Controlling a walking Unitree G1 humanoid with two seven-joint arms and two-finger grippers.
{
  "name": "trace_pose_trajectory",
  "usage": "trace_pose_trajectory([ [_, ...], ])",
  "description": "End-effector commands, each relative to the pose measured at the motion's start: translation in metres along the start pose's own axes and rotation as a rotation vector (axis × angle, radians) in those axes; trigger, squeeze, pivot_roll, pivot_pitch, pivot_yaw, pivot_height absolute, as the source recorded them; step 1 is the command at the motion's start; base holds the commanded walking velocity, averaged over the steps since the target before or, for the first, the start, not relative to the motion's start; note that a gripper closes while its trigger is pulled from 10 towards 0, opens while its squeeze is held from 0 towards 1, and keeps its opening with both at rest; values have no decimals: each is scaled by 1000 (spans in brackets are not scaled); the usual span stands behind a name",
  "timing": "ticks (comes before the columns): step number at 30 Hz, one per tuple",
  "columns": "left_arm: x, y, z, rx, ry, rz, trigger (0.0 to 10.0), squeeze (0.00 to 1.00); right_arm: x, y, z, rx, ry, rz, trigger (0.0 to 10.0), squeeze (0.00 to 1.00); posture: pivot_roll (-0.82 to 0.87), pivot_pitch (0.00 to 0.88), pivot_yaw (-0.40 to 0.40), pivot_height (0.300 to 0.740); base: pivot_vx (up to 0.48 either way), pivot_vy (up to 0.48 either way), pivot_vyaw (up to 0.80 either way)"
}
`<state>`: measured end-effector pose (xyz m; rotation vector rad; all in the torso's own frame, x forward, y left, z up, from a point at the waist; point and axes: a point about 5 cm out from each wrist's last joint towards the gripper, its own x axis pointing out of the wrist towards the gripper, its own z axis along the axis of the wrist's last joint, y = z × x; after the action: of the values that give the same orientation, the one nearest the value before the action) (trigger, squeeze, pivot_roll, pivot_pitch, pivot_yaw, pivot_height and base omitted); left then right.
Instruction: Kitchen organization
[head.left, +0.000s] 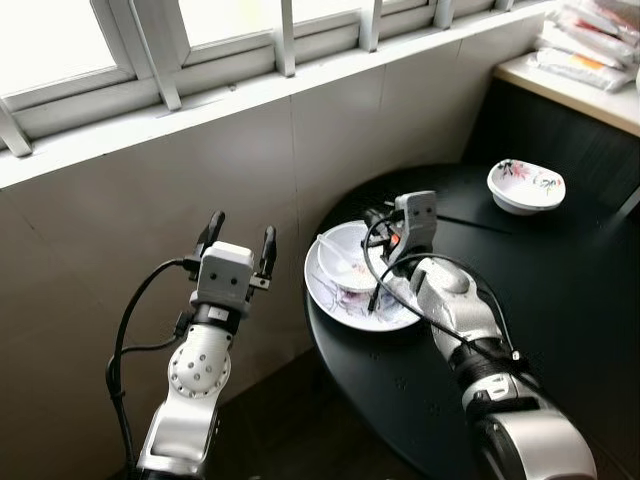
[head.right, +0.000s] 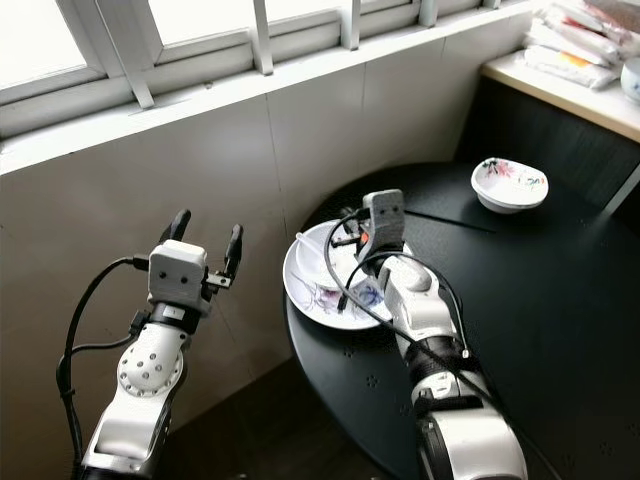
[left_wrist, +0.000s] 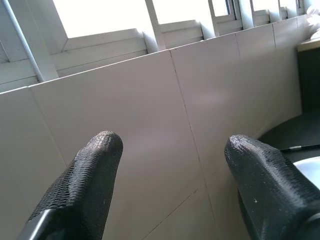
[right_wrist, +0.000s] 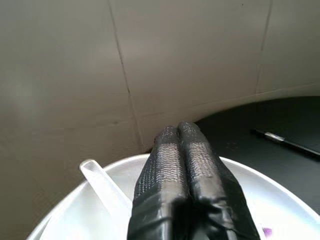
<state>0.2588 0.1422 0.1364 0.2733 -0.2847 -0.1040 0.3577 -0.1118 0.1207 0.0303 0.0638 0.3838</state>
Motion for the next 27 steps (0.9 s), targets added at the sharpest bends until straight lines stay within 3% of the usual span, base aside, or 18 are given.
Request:
trace_pose_trajectory([
  [1,1,2,-1,3,6,2,10000,0,-3,-2,3,-43,-21,-23,10000,0,-23,0,0,740,0,0,0],
  [2,1,2,-1,3,6,2,10000,0,-4,-2,3,-47,-29,-31,10000,1000,-23,0,0,740,0,0,0],
  [15,2,5,-4,-18,25,20,10000,0,-20,-10,13,-145,-142,-145,10000,1000,-27,0,7,740,0,0,0],
  [27,2,7,-6,-29,34,30,10000,0,-26,-24,14,-137,-149,-245,10000,1000,-30,0,9,740,0,0,-200],
])
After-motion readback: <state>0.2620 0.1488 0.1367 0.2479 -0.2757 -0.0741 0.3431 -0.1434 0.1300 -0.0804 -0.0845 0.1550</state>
